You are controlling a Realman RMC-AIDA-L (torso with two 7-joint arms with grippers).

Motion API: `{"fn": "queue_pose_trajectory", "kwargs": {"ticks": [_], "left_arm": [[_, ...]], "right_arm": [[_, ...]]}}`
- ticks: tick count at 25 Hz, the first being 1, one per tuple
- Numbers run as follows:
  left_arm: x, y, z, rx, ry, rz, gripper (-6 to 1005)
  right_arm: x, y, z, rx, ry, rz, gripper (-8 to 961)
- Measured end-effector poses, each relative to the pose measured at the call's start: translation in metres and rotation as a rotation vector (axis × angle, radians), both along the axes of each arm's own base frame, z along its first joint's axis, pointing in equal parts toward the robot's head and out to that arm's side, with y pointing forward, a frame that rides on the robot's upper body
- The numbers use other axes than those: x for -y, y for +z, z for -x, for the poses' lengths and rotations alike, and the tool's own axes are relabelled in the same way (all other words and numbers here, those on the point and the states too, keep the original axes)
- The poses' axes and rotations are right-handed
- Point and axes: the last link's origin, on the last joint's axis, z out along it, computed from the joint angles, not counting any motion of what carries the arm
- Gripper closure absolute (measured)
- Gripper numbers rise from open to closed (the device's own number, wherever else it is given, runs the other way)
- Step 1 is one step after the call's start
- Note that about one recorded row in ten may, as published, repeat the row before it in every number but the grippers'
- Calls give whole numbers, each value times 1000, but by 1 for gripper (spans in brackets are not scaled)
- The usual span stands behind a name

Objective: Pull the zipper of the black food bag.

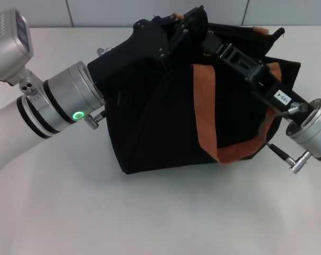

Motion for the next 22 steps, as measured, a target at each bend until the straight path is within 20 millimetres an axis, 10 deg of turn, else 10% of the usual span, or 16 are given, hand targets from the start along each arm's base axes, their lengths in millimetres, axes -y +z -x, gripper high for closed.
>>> {"fn": "queue_pose_trajectory", "kwargs": {"ticks": [22], "left_arm": [[2, 0, 0, 5, 0, 5, 932]], "right_arm": [[3, -1, -5, -1, -26, 10, 730]]}}
